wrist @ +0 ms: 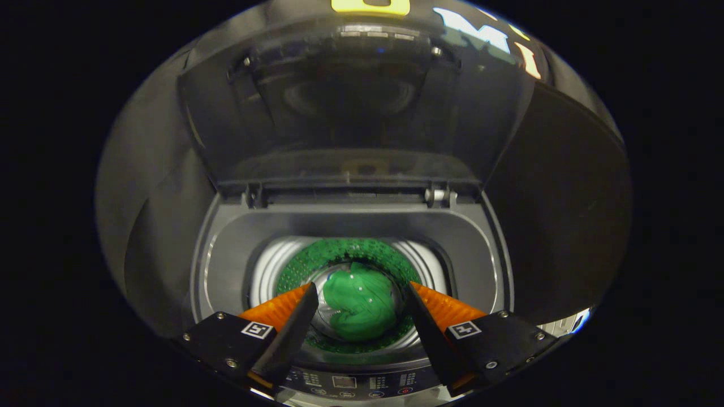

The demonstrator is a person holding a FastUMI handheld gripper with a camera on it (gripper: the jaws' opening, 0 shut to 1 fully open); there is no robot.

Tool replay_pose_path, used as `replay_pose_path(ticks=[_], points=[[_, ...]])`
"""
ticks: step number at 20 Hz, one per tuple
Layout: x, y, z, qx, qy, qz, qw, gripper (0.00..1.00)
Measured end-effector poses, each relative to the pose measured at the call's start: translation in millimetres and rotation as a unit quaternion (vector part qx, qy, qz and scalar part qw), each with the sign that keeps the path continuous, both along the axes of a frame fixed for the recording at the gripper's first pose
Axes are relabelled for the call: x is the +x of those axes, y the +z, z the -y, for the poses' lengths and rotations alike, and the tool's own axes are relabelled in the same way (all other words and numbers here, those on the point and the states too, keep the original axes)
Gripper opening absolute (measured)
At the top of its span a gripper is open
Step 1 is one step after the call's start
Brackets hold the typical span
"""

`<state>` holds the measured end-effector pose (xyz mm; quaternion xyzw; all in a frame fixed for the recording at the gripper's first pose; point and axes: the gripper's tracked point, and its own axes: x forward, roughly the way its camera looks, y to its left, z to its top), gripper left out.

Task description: Put the clothes into the washing machine and then close the washing machine lid.

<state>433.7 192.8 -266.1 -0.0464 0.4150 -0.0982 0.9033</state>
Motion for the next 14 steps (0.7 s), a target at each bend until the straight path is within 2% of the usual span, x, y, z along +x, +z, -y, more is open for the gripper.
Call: replay_pose_path(ticks=[4,8,12,14], points=[[24,91,-4,-0.016,-0.011,0.086,0.996,0.96],[57,180,5,-0.06,-0.012,0.151,0.987,0.96],[113,235,6,-0.052,-0.019,0.175,0.983,0.96],[146,235,14,-0.048,-0.024,0.155,0.986,0.96]])
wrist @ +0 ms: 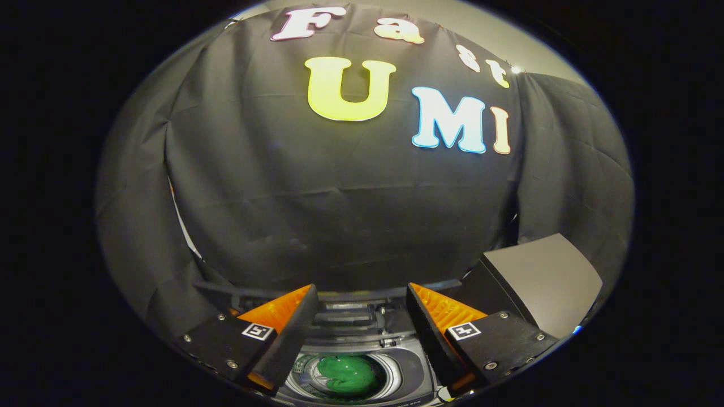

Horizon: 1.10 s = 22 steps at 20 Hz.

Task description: Put the clothes into the washing machine and then close the washing machine lid.

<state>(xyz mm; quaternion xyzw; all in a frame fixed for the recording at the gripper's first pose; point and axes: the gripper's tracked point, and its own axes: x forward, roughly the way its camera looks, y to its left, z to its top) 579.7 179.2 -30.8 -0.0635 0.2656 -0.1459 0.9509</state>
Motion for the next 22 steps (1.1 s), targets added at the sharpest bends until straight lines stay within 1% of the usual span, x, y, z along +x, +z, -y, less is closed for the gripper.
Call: replay_pose_path(ticks=[4,8,9,10,13,16,19,22], points=[[46,-28,8,0.024,0.0,-0.069,0.997,0.96],[63,-63,16,0.052,0.007,-0.137,0.989,0.96],[68,-65,17,0.052,0.014,-0.142,0.988,0.96],[76,-61,19,0.053,0.017,-0.141,0.988,0.96],[67,-70,17,0.061,0.018,-0.145,0.987,0.97],[64,-65,15,0.059,0.025,-0.122,0.99,0.98],[42,-65,12,0.054,0.032,-0.106,0.992,0.98],[28,-63,10,0.05,0.038,-0.082,0.995,0.98]])
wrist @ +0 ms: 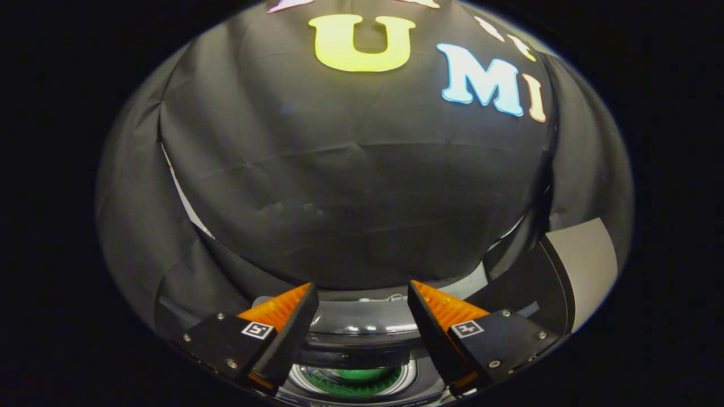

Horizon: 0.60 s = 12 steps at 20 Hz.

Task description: Put the clothes into the washing machine and then close the washing machine lid.

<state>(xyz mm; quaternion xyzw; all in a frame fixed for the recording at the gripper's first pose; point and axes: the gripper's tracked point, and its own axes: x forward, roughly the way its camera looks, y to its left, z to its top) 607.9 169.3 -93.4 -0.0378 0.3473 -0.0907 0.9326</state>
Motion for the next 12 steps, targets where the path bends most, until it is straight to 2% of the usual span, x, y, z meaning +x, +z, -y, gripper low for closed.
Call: replay_pose_path(ticks=[6,12], points=[[-30,-4,-3,0.005,0.017,0.035,0.999,0.98],[-75,-21,-9,0.004,0.016,0.033,0.999,0.98]])
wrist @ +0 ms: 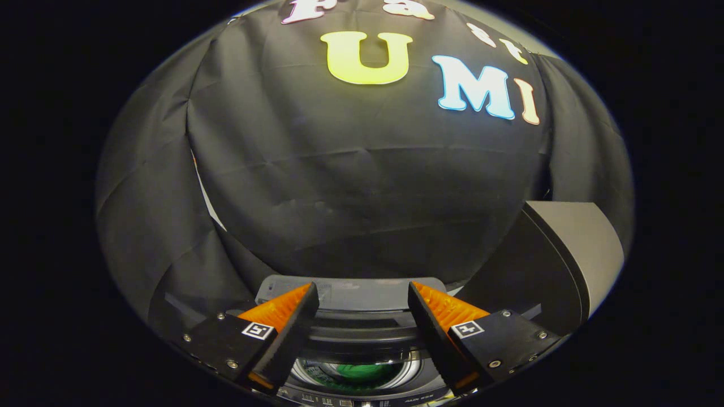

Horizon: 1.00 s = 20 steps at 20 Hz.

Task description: Put the clothes into the washing machine and then close the washing machine lid.

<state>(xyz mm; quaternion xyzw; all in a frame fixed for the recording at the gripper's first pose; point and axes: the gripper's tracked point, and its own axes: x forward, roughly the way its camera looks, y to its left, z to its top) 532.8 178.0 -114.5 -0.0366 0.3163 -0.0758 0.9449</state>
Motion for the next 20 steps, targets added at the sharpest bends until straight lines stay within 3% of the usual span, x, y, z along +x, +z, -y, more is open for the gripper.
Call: replay_pose_path(ticks=[7,11,15,20], points=[[-74,-68,-10,-0.016,0.021,-0.059,0.998,0.97],[-98,-81,-20,-0.022,0.033,-0.065,0.997,0.97],[-121,-57,-23,-0.03,0.043,-0.039,0.998,0.97],[-184,8,0,-0.031,0.035,0.054,0.997,0.96]])
